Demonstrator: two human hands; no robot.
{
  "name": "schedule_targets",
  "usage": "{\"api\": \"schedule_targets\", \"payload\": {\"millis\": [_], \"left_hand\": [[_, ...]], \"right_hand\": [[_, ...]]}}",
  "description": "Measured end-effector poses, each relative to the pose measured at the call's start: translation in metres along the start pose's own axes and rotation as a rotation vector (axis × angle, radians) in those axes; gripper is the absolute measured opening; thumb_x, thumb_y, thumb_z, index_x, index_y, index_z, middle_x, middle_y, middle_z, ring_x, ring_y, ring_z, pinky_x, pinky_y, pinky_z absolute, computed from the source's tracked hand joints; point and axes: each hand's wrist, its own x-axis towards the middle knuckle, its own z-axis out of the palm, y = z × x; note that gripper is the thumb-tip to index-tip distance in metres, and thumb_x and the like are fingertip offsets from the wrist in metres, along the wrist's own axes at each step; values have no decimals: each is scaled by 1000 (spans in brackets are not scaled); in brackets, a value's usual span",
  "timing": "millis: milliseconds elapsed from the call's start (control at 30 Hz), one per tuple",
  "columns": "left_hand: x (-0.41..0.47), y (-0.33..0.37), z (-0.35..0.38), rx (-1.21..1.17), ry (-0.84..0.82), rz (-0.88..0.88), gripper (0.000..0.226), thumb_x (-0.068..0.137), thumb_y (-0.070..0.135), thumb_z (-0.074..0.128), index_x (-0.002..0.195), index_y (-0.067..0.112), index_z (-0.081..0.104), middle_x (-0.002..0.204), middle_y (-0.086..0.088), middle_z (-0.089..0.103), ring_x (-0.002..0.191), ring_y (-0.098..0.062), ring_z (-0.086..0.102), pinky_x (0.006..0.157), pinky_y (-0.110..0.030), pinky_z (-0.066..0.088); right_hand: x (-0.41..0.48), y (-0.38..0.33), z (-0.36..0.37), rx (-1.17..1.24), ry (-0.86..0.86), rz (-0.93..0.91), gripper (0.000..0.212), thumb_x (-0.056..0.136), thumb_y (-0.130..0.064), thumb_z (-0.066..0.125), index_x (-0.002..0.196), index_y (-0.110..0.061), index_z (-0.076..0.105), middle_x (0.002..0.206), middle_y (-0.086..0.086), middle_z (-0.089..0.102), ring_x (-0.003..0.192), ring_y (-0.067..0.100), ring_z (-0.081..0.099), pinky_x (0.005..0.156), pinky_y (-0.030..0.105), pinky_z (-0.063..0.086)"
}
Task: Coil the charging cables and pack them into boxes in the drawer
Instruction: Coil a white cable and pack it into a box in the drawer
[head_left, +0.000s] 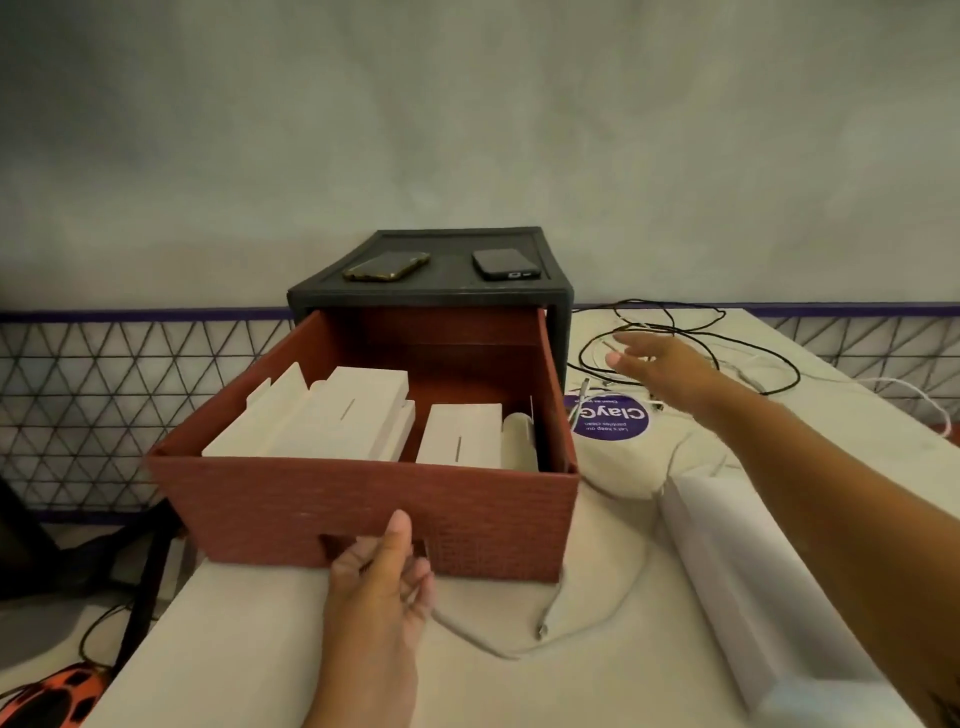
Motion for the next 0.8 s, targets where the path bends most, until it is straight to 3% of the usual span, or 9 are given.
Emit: {"api": "schedule_targets", "payload": {"millis": [167,233,300,367,433,567,700,800], "left_hand": [[-23,-21,6,25,-23,66,35,84,13,64,114,15,45,83,-1,50,67,-11,47,61,-25,40],[-37,-30,12,134,-53,134,35,79,12,71,105,16,47,84,-1,51,68,-11,48,64,-26,41],[-53,-42,19,301,-178,203,43,60,23,80,92,20,52,82,-1,54,65,-12,49,65,-27,41],[-70,-54,26,449,-341,212,53,42,41,74,87,19,56,78,1,57,63,-11,50,63,-25,41],[-87,-65,32,608,-481,209,60,37,50,66,89,23,59,85,5,60,66,-6,54,64,-18,44],[-105,-88,41,913,-642,236,51,65,36,78,105,41,47,113,15,54,96,0,52,77,-7,41],[-112,-96,46,1152,-703,338,85,72,44,72,141,37,24,140,22,32,129,-2,35,109,-22,30],[-117,-94,45,1320,-740,412,100,74,49,71,148,34,5,150,16,19,138,-6,20,112,-23,19]], "right_hand": [[-52,29,-18,-93,-34,32,47,89,-41,56,130,-19,54,127,9,59,108,24,57,82,30,43],[-71,41,-21,-89,-49,55,45,89,-41,56,127,-16,57,124,8,61,106,22,57,83,31,45],[-86,52,-22,-59,-41,82,44,88,-39,58,126,-16,57,124,9,61,110,23,57,93,34,43],[-97,59,-22,-32,-13,100,44,88,-37,60,128,-17,55,125,8,59,114,23,54,96,30,37],[-109,64,-20,-9,-4,110,45,88,-35,60,129,-18,54,128,7,56,118,21,51,93,26,34],[-131,71,-9,-69,-3,95,51,89,-38,57,136,-22,46,142,0,43,130,17,41,98,23,31],[-152,69,8,-176,6,53,50,94,-37,48,140,-19,40,148,3,31,135,22,33,111,29,24],[-168,66,17,-108,11,52,48,95,-34,46,140,-19,40,147,2,31,131,22,35,111,34,26]]}}
